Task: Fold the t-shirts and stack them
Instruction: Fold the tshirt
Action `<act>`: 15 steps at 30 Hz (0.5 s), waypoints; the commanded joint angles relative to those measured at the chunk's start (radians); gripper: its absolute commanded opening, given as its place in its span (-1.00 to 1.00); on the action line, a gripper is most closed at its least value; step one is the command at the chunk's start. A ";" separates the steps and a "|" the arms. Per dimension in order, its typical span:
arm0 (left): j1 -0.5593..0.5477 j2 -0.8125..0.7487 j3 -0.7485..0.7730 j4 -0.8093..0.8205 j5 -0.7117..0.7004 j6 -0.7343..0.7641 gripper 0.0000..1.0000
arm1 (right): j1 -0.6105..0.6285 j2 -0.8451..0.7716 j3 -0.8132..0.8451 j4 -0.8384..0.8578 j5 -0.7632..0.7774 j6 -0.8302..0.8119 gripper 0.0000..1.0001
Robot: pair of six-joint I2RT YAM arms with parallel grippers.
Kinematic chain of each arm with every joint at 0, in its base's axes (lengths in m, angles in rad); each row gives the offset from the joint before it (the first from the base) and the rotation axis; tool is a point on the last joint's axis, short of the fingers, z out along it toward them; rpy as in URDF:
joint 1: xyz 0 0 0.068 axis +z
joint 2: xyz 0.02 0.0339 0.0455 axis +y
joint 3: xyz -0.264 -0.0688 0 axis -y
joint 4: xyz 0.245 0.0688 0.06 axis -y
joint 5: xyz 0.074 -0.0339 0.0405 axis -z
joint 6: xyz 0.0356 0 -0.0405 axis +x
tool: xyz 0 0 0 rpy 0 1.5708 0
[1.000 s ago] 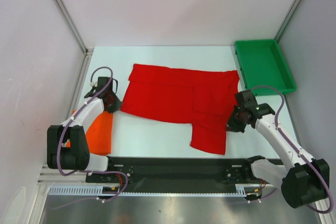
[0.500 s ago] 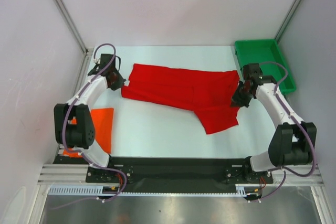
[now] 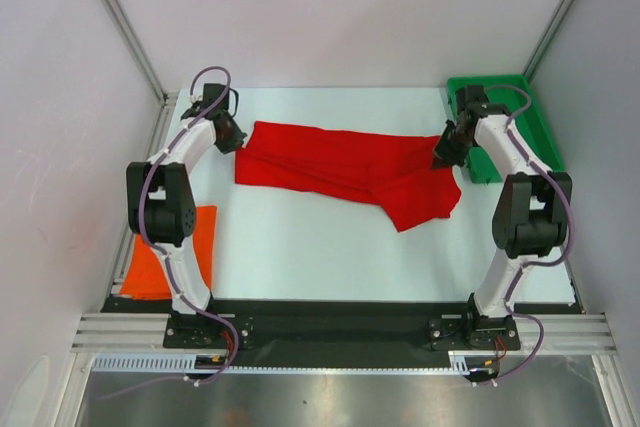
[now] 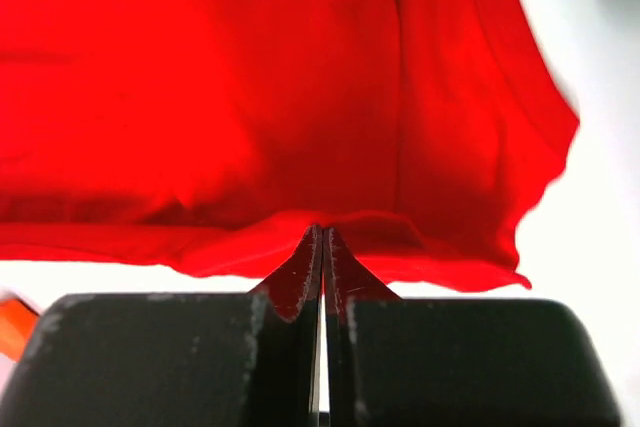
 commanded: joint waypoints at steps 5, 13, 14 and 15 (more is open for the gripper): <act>0.019 0.083 0.113 -0.018 -0.006 0.029 -0.99 | -0.013 0.111 0.185 -0.036 -0.012 -0.029 -1.00; 0.022 0.146 0.167 -0.027 0.018 0.035 -0.99 | -0.014 0.269 0.387 -0.085 -0.009 -0.050 -1.00; 0.022 0.150 0.170 -0.027 0.023 0.033 -0.99 | -0.014 0.278 0.403 -0.091 -0.008 -0.053 -1.00; 0.022 0.160 0.173 -0.029 0.024 0.033 -0.99 | -0.014 0.289 0.420 -0.096 -0.009 -0.055 -1.00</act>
